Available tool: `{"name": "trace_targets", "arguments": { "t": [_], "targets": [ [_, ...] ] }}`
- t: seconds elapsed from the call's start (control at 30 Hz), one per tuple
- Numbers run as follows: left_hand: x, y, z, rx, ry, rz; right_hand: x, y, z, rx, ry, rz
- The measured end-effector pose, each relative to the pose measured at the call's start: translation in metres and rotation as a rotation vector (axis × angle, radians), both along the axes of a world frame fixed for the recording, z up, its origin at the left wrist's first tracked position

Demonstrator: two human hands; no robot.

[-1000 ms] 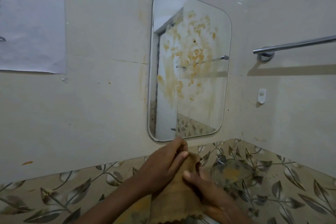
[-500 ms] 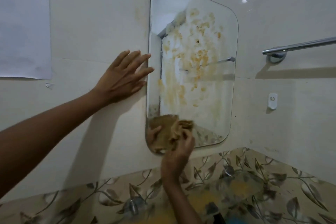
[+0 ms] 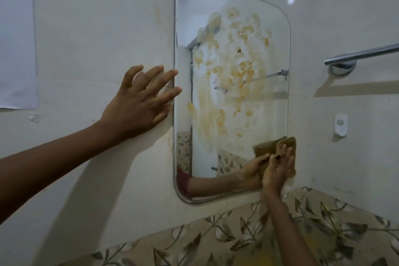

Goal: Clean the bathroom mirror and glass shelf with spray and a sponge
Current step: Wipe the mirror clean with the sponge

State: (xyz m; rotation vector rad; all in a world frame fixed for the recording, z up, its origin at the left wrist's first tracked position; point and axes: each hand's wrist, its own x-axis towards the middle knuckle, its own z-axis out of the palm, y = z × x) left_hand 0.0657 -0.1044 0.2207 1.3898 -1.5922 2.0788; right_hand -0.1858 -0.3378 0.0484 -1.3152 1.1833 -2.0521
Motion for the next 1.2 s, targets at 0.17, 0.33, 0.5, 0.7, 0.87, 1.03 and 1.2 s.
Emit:
{"name": "trace_targets", "arguments": {
  "t": [0.17, 0.33, 0.5, 0.7, 0.87, 1.03, 1.2],
  "targets": [
    [-0.001, 0.001, 0.001, 0.002, 0.001, 0.008, 0.028, 0.036, 0.020, -0.030, 0.002, 0.132],
    [0.000, 0.000, 0.000, 0.007, 0.006, 0.007, 0.114, 0.139, 0.020, -0.543, 0.484, 0.156],
    [0.000, 0.001, 0.000, 0.024, 0.030, 0.010, 0.129, 0.160, -0.002, -0.727, 0.742, 0.237],
    [-0.002, 0.002, 0.000, 0.028, 0.038, -0.008, 0.075, 0.091, -0.015, -0.488, 0.428, 0.145],
    [-0.002, 0.003, 0.001, 0.047, 0.054, -0.034, 0.006, 0.023, 0.039, -0.067, 0.162, 0.038],
    [-0.004, 0.003, 0.001, 0.054, 0.060, -0.060, 0.000, 0.019, 0.083, -0.004, 0.058, 0.090],
    [-0.005, 0.004, 0.000, 0.088, 0.074, -0.030, 0.064, 0.086, 0.117, -0.321, 0.264, 0.153]
  ]
}}
